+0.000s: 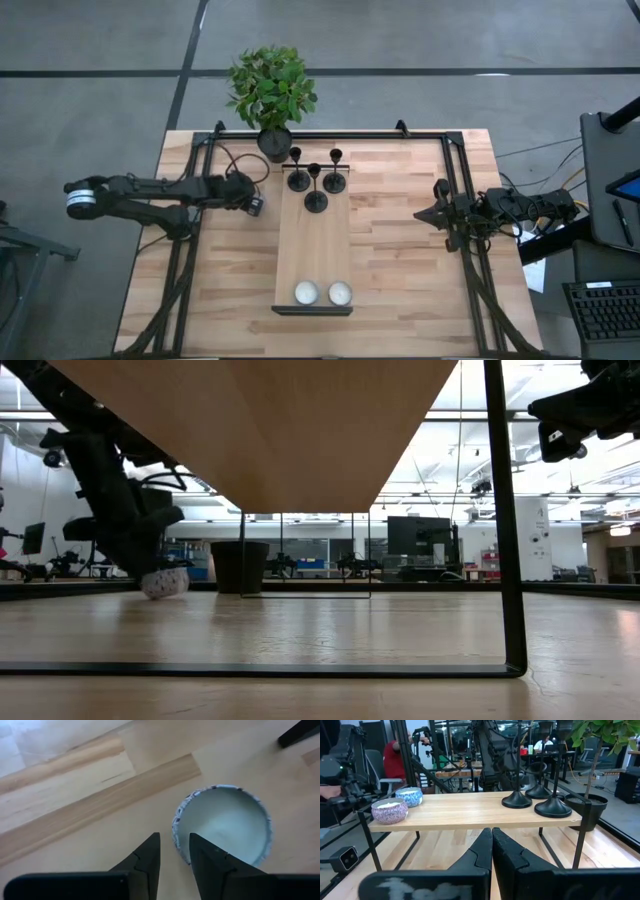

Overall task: Pick & Place candle stick holders
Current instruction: Put the white scented candle on the shelf aligned with the blue scented candle

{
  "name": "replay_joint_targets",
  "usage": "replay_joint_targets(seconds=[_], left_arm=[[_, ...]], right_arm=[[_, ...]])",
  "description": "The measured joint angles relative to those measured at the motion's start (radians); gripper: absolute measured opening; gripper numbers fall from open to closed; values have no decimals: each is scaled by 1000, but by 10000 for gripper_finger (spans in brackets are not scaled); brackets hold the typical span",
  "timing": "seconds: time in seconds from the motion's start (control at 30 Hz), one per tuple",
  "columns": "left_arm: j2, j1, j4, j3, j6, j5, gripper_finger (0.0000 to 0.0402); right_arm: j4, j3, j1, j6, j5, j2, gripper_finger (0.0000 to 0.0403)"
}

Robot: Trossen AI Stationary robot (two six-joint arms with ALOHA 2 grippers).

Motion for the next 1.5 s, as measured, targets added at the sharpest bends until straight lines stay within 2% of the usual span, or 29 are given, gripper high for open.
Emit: replay_joint_targets(seconds=[0.33, 0.57, 0.73, 0.9, 1.07, 1.23, 1.33, 1.5], left_arm=[[-1, 0, 17, -8, 28, -4, 84], [-1, 0, 17, -8, 35, 0, 8], [-20, -2, -15, 9, 64, 22, 4], [-80, -43, -77, 41, 73, 106, 2], [-168, -171, -134, 82, 33, 141, 1], [-234, -359, -144, 144, 5, 130, 1], [-243, -481, -159, 190, 5, 71, 1], [-209, -680, -161, 281, 92, -25, 0]], right_arm=[[0, 0, 0, 0, 0, 0, 8], [0, 0, 0, 0, 0, 0, 8], [0, 0, 0, 0, 0, 0, 8], [0, 0, 0, 0, 0, 0, 8], [0, 0, 0, 0, 0, 0, 8], [0, 0, 0, 0, 0, 0, 8], [0, 0, 0, 0, 0, 0, 8], [0, 0, 0, 0, 0, 0, 8]])
